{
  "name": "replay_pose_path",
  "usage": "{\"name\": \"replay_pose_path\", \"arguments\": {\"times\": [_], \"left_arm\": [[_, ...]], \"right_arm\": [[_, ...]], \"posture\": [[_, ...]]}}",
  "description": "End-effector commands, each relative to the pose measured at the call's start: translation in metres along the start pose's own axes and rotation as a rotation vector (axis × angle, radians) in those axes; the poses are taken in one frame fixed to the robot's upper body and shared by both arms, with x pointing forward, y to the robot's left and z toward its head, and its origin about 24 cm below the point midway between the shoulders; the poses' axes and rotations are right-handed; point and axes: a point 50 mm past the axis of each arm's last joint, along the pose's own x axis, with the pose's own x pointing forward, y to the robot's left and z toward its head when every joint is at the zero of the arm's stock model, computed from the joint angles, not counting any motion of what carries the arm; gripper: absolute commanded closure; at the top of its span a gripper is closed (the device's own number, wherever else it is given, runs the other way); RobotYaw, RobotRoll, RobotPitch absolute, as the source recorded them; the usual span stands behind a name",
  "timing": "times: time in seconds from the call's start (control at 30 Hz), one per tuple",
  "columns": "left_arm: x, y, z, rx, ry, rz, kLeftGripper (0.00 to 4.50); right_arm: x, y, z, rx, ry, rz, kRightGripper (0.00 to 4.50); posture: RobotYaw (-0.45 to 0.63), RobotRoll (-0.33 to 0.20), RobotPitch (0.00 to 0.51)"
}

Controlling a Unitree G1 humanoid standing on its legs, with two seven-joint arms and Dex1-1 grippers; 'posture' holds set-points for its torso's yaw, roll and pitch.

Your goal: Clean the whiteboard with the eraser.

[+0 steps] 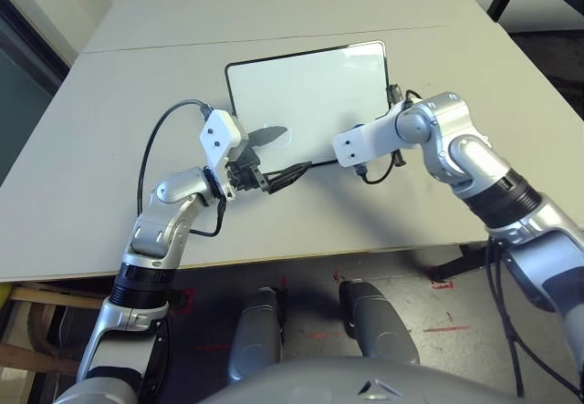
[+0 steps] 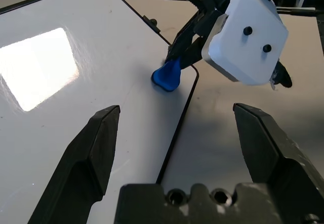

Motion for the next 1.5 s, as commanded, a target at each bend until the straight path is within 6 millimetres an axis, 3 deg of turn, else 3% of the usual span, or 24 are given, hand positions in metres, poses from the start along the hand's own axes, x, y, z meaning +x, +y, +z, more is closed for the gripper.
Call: {"name": "replay_pose_path", "arguments": {"times": [0.03, 0.2, 0.47, 0.63, 0.87, 1.03, 1.23, 1.5], "left_arm": [[0.000, 0.000, -0.003, 0.002, 0.016, -0.003, 0.00], [0.000, 0.000, -0.003, 0.002, 0.013, 0.000, 0.00], [0.002, 0.001, -0.004, -0.001, 0.012, -0.008, 0.00], [0.008, 0.002, -0.006, -0.004, 0.005, -0.029, 0.00], [0.013, 0.005, -0.007, 0.000, -0.003, -0.042, 0.00], [0.014, 0.006, -0.007, 0.007, -0.011, -0.045, 0.00], [0.008, 0.003, -0.008, 0.008, -0.006, -0.020, 0.00], [-0.001, 0.000, -0.007, 0.011, 0.004, 0.015, 0.00]], "right_arm": [[-0.005, -0.007, 0.004, -0.003, -0.016, -0.031, 4.40], [-0.017, -0.007, -0.011, 0.035, -0.001, -0.026, 4.40], [-0.068, -0.012, -0.053, 0.185, 0.023, -0.002, 4.40], [-0.091, -0.018, -0.091, 0.451, 0.065, 0.025, 4.40], [-0.073, -0.003, -0.140, 0.898, 0.113, 0.152, 4.41], [-0.039, 0.008, -0.165, 1.245, 0.155, 0.217, 4.41], [-0.013, 0.015, -0.168, 1.480, 0.179, 0.235, 4.41], [0.008, 0.025, -0.156, 1.587, 0.176, 0.263, 4.41]], "posture": [[-0.16, 0.000, 0.141], [-0.16, 0.000, 0.136], [-0.18, 0.000, 0.130], [-0.23, 0.000, 0.127], [-0.25, 0.000, 0.118], [-0.22, 0.000, 0.121], [-0.18, 0.000, 0.129], [-0.13, 0.000, 0.131]]}}
